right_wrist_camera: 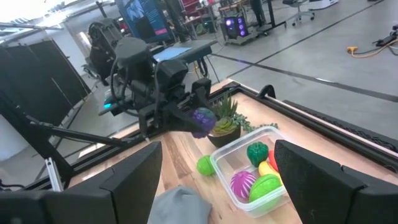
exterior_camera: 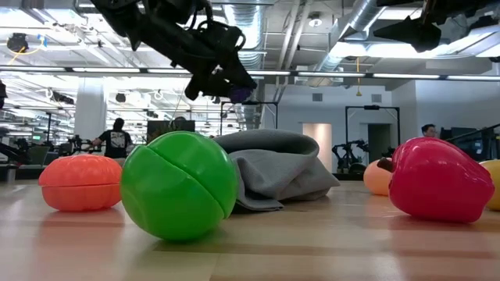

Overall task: Pick and placing Produce into tupperware
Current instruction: Put the violet grapes into the transparent container

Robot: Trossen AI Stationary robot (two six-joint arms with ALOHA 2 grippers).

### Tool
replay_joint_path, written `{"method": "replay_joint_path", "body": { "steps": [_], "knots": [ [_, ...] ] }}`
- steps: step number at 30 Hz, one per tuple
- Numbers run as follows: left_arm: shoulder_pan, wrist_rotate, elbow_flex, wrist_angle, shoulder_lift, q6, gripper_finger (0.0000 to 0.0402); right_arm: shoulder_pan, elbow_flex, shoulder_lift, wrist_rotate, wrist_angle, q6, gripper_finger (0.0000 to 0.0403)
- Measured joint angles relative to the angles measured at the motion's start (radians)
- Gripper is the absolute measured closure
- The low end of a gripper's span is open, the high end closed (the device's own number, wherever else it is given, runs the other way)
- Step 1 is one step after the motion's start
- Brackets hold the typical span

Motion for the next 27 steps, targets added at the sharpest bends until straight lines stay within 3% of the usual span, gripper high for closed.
{"method": "replay_joint_path", "body": {
  "steps": [27],
  "knots": [
    [0.094,0.055,0.000,0.099,-0.002,-0.037,0.0191,0.000,0.000,0.000,0.008,-0.001,-0.001,0.0070]
  ]
}}
